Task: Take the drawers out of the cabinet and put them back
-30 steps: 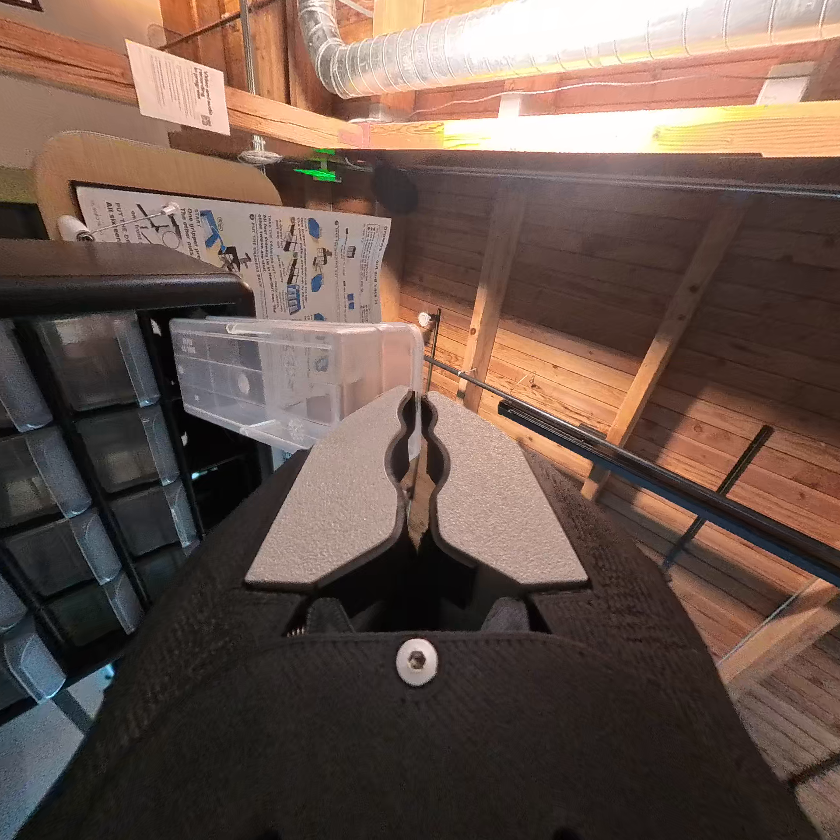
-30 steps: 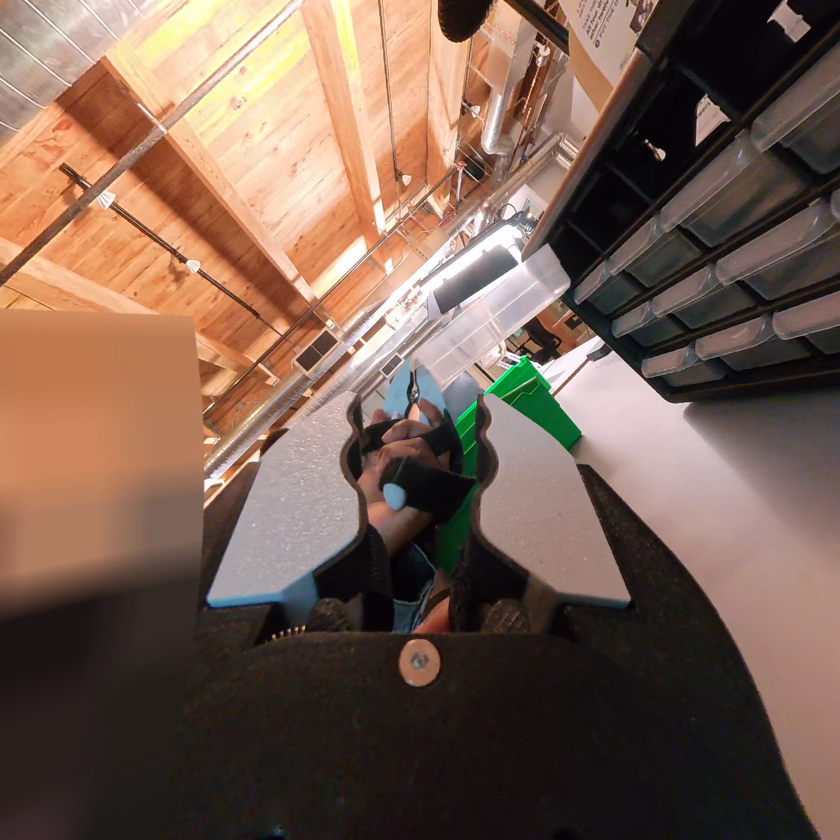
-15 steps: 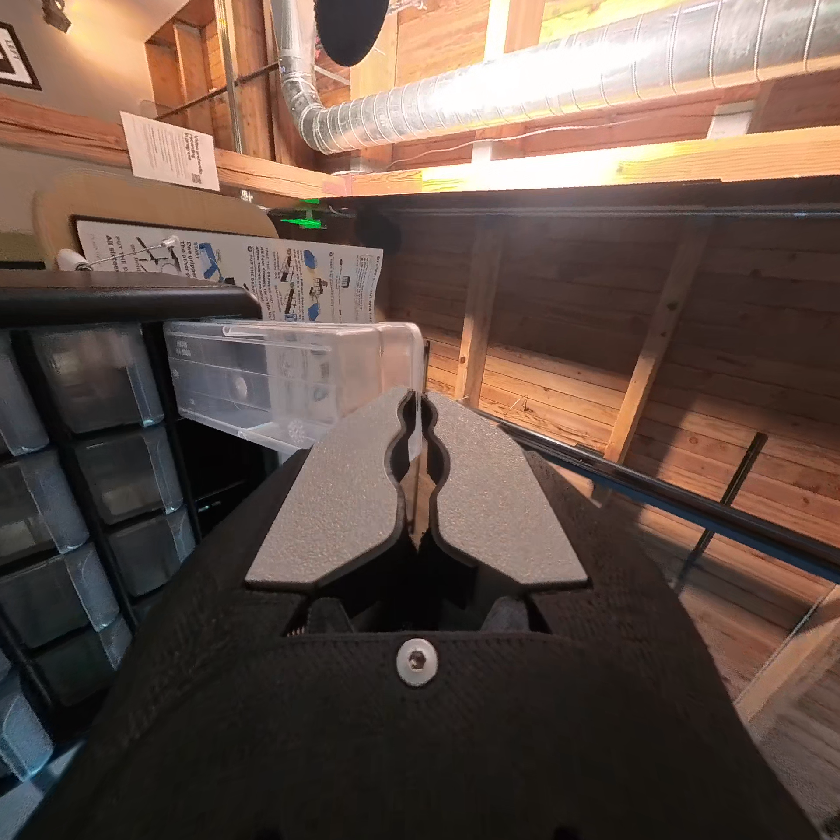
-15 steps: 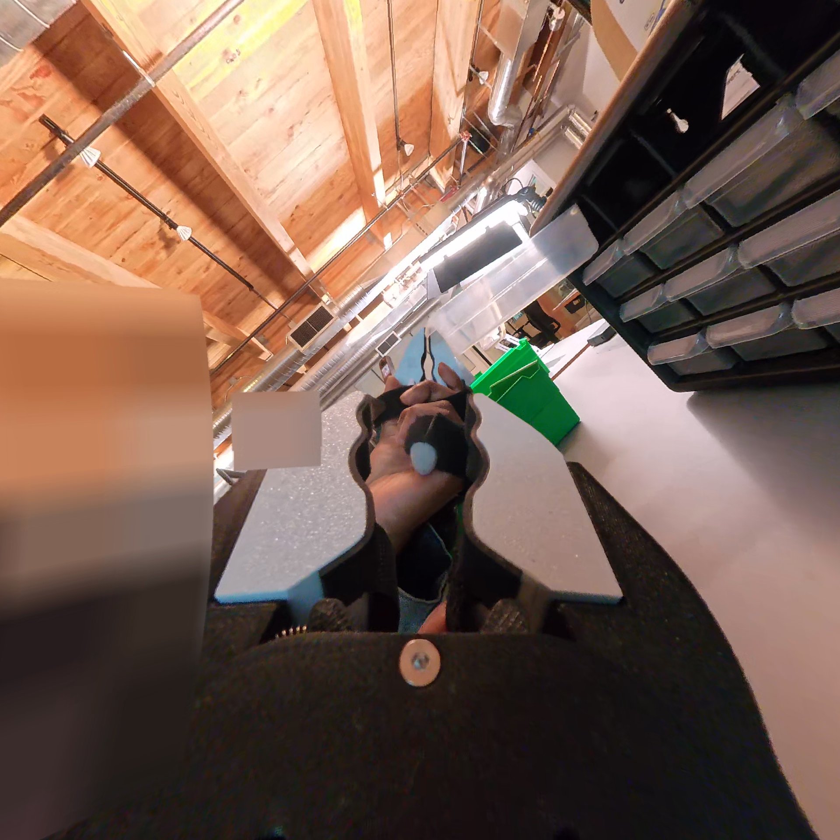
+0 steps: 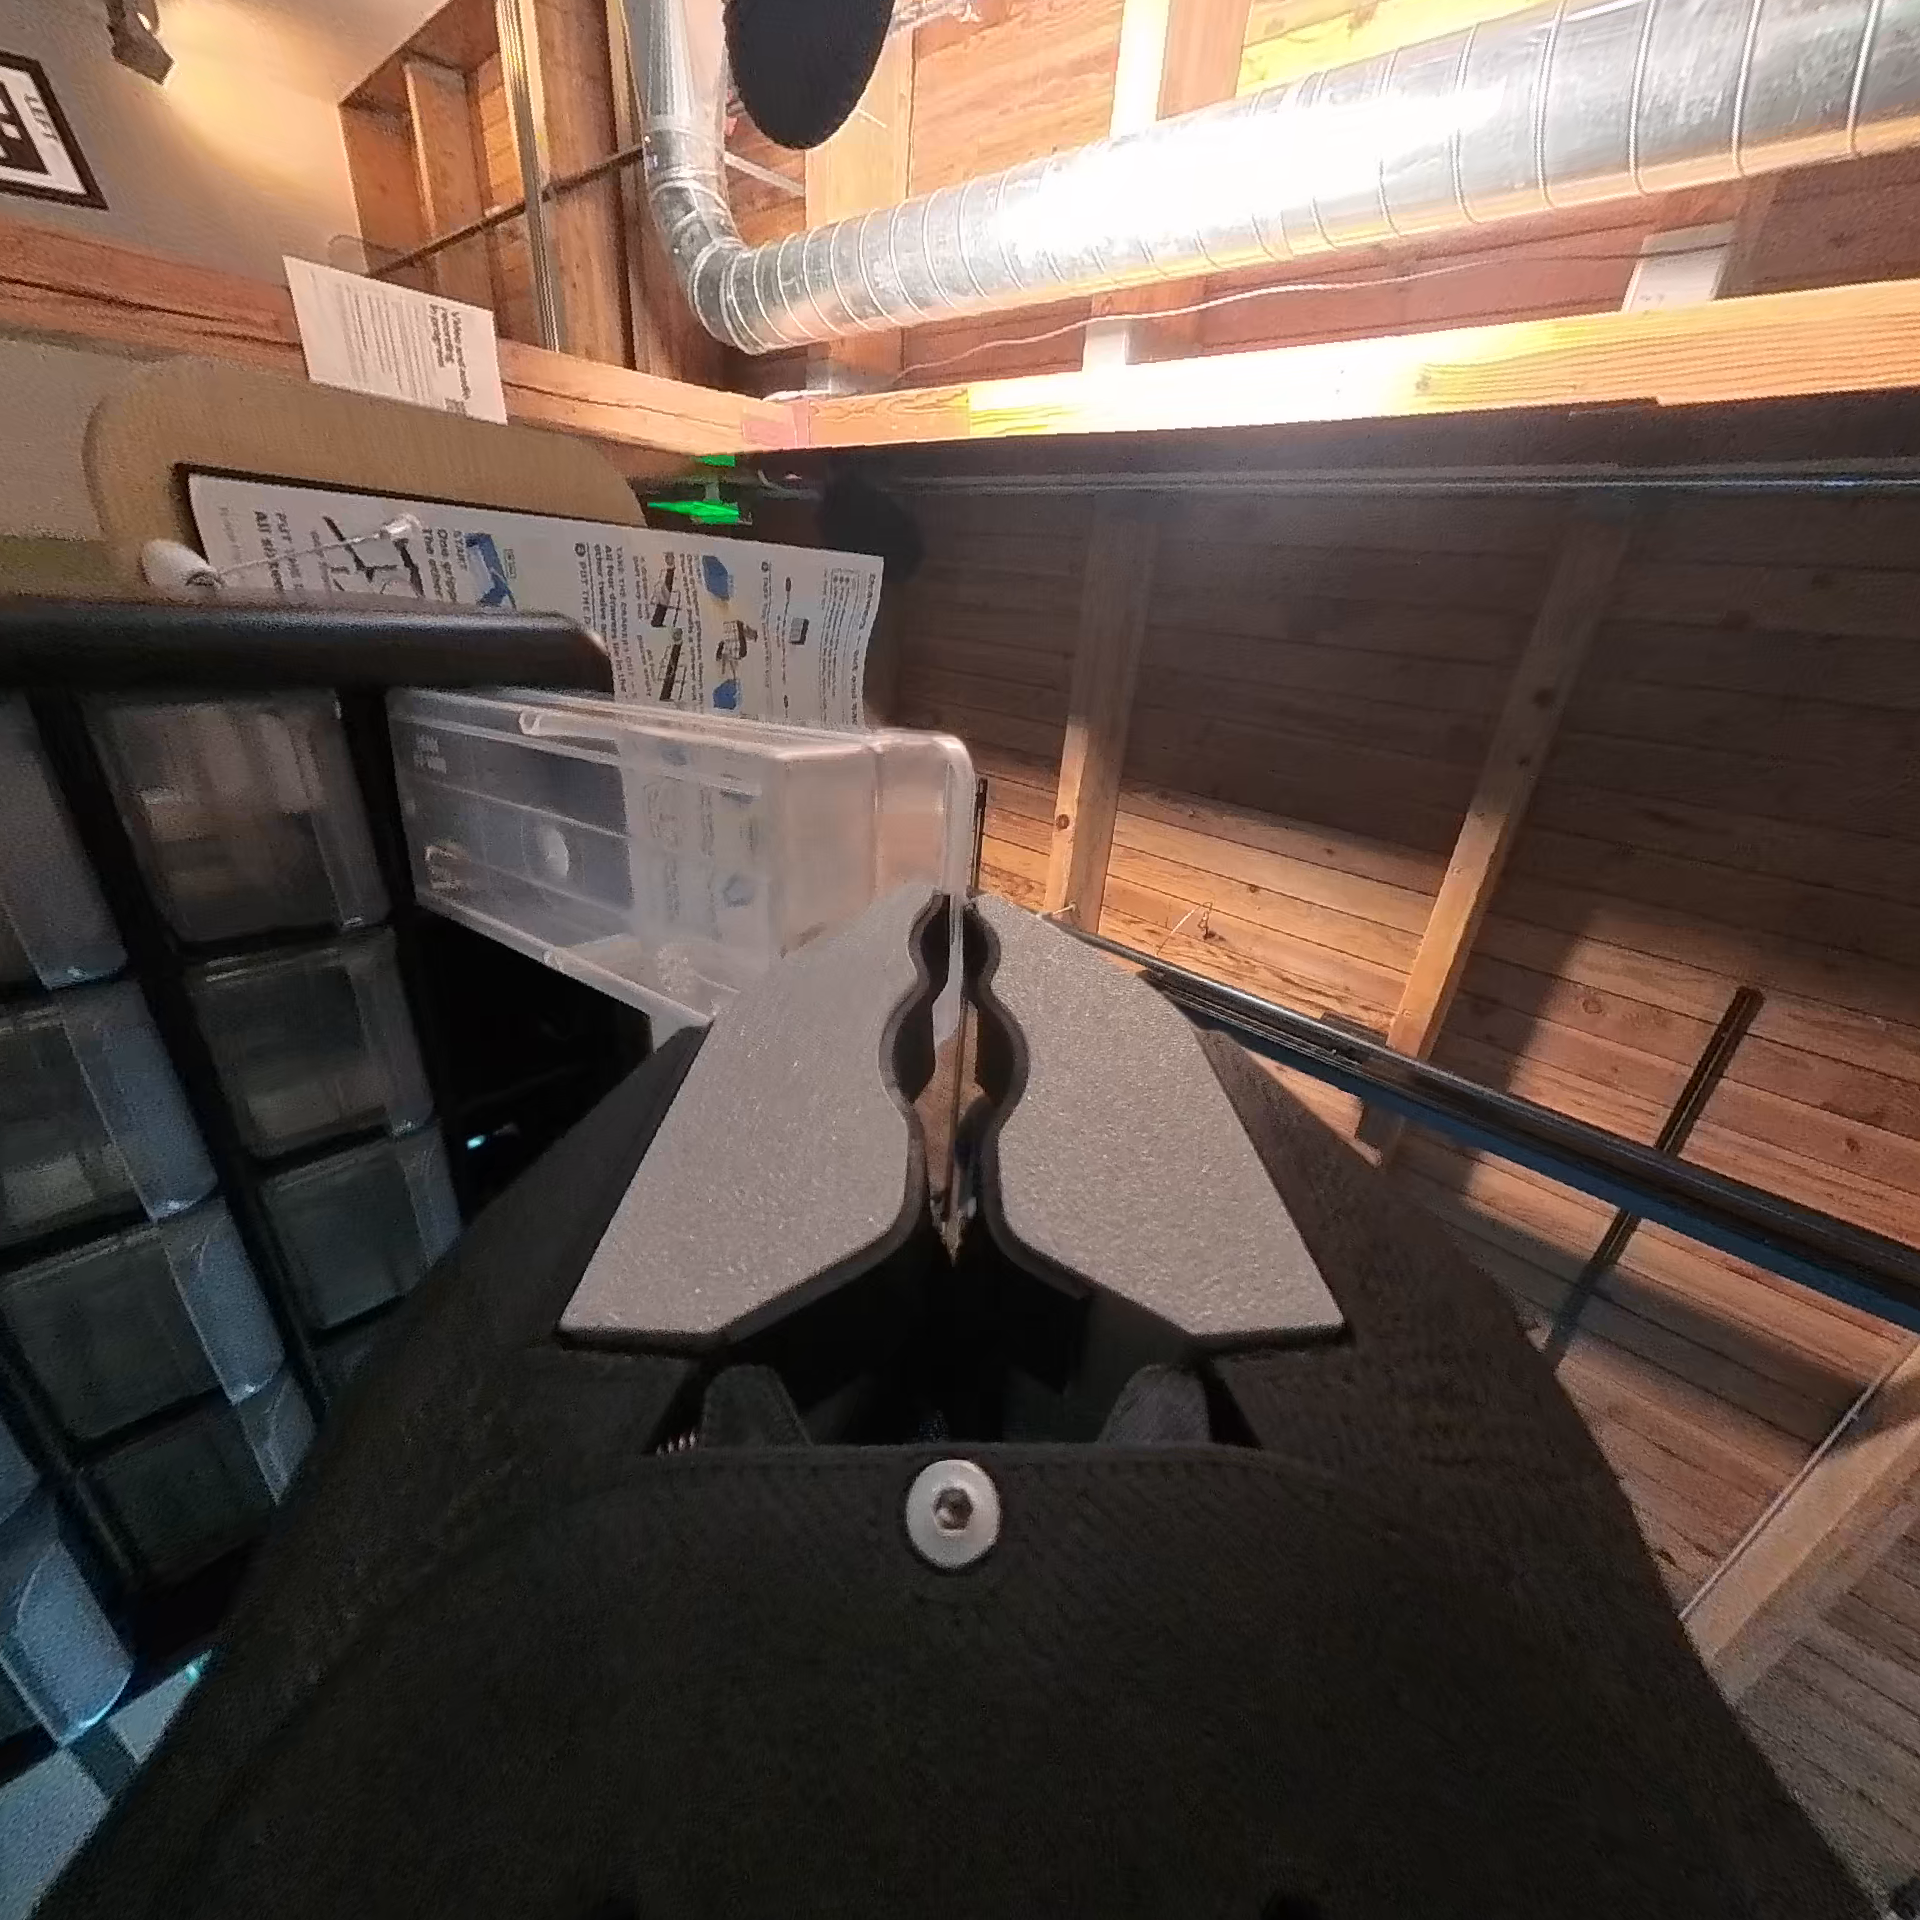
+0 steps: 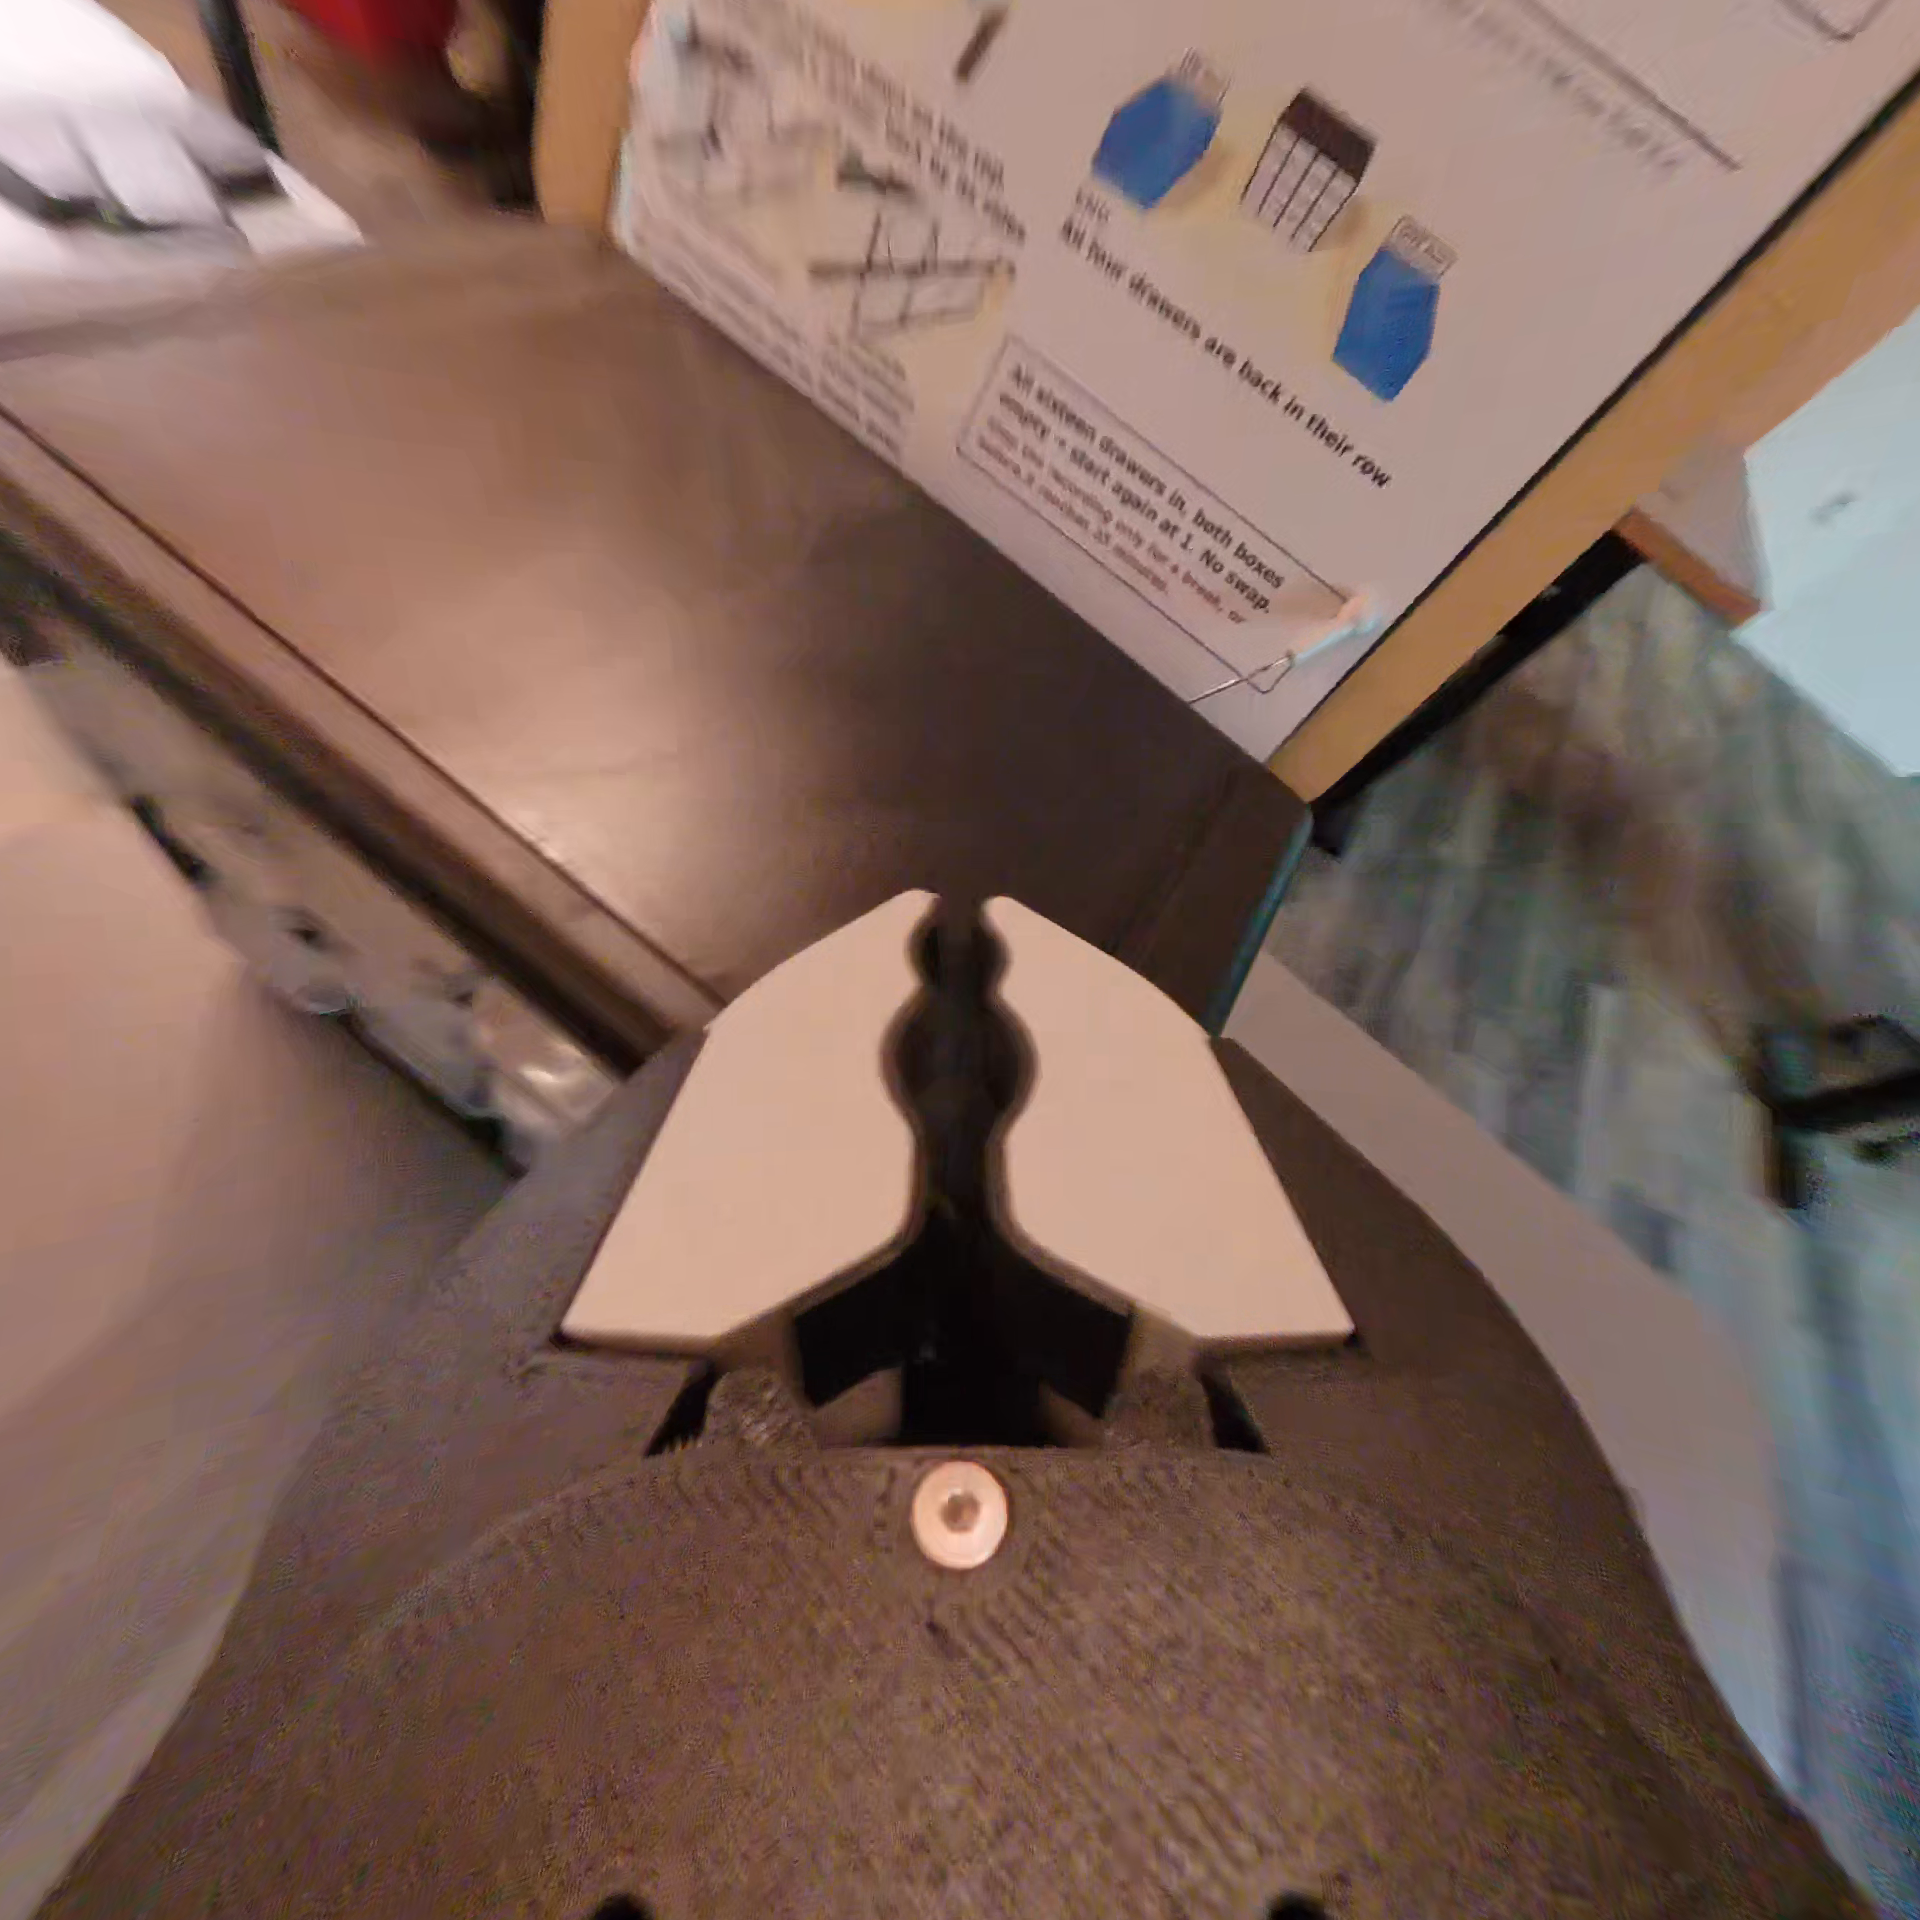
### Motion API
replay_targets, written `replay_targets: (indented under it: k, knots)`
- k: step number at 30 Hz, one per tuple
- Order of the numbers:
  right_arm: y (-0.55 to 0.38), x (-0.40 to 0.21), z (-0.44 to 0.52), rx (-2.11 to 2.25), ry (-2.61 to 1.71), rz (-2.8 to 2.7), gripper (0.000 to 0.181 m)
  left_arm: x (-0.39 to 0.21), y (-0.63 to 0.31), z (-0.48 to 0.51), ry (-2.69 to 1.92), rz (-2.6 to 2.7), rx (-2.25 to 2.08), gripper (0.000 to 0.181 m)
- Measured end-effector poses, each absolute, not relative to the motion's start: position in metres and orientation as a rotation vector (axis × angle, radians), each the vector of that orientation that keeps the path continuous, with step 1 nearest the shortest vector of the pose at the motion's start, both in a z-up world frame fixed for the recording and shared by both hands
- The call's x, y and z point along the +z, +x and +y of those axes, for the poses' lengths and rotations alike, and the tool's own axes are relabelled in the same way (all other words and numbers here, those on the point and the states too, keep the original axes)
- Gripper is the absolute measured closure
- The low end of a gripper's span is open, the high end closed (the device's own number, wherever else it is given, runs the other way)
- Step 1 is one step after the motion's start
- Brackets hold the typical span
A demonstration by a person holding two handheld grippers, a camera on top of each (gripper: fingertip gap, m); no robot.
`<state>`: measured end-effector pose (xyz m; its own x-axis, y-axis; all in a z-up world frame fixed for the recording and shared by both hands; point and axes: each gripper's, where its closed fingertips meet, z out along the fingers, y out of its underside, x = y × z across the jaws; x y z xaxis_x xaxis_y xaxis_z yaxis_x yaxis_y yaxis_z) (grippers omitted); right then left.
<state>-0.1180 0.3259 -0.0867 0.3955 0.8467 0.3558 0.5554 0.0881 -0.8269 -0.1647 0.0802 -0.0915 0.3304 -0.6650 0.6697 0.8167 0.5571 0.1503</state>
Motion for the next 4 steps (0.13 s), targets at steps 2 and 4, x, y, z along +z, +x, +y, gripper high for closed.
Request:
replay_targets:
  k: [2,4]
  knots:
    - [-0.1247,-0.0865,0.3251,0.290,-1.542,-1.292,0.177,-0.0922,-0.1592,0.0847,-0.244,-0.745,-0.993,0.179]
    - [-0.1255,-0.0865,0.3239,0.290,-1.556,-1.292,0.180,-0.0941,-0.1549,0.0881,-0.231,-0.759,-1.032,0.179]
